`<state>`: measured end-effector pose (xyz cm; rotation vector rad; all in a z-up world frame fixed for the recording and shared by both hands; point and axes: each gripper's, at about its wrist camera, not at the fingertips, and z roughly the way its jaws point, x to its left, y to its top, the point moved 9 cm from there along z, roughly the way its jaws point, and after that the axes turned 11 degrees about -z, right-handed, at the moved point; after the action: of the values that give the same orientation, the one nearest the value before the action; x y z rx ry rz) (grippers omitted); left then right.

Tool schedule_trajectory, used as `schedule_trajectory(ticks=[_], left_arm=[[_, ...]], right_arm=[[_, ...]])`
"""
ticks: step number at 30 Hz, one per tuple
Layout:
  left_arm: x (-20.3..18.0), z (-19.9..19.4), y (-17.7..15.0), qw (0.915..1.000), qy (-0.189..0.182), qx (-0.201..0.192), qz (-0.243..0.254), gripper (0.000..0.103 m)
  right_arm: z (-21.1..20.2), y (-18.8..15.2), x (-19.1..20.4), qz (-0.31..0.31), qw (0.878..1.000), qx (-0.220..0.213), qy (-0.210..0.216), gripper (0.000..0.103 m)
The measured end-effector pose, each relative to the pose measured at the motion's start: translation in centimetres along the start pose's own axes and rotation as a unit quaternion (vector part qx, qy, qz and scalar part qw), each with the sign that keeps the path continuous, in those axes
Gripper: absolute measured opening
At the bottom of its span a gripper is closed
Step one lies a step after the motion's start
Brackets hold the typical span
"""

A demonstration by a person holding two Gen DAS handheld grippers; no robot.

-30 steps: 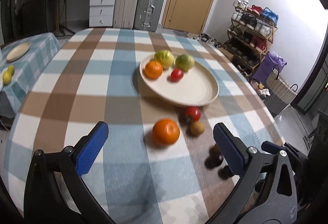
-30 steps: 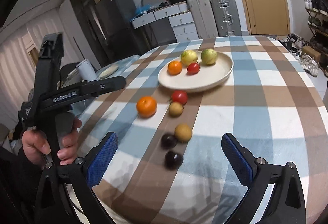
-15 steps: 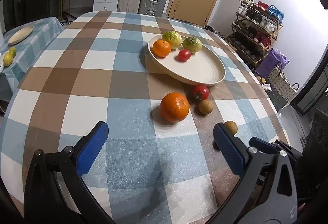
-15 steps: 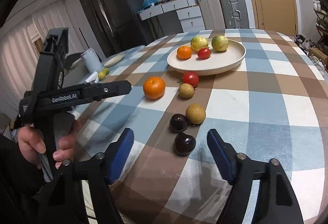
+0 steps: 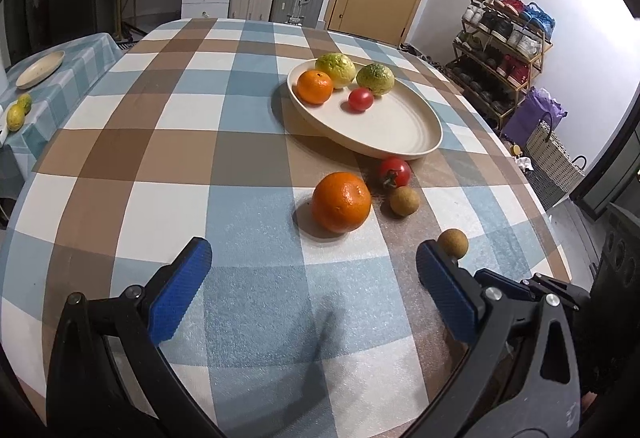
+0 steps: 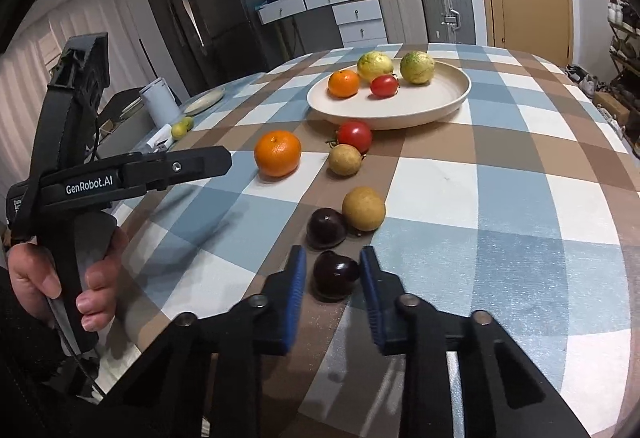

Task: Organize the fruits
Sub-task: 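Grasp a dark plum with the right tool while the left tool grasps another plum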

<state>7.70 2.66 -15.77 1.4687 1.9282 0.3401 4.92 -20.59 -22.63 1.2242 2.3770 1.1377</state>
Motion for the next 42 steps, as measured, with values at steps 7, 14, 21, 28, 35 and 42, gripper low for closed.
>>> schedule_trajectory(ticks=[7,14,21,28,35,42], left_arm=[[-1.9,0.4,-0.6,0.9991,-0.034,0.013,0.020,0.102],[-3.5,2.6,-1.7,0.9960,-0.070,0.052,0.022,0.102],[-5.0,3.1,-2.4,0.9937,-0.087,0.063,0.033,0.102],[-6.7,3.5,-3.2,0.9892,-0.107,0.079,0.061,0.102],[-8.5,4.2,-4.6,0.9830,-0.107,0.096,0.113,0.092],[-10.3,4.6,-5.6,0.9737,-0.122,0.113,0.156,0.038]], right_arm=[[-0.2,-0.2,-0.3,0.018,1.000,-0.004,0.012,0.024],[-0.5,-0.4,-1.2,0.049,0.999,-0.009,0.019,0.024],[-1.1,-0.7,-2.6,0.082,0.996,-0.019,0.012,0.024],[-2.3,0.0,-3.7,0.090,0.995,-0.040,-0.012,0.024],[-2.8,0.1,-4.8,0.095,0.994,-0.040,-0.037,0.024],[-3.4,0.4,-6.6,0.101,0.992,-0.037,-0.061,0.024]])
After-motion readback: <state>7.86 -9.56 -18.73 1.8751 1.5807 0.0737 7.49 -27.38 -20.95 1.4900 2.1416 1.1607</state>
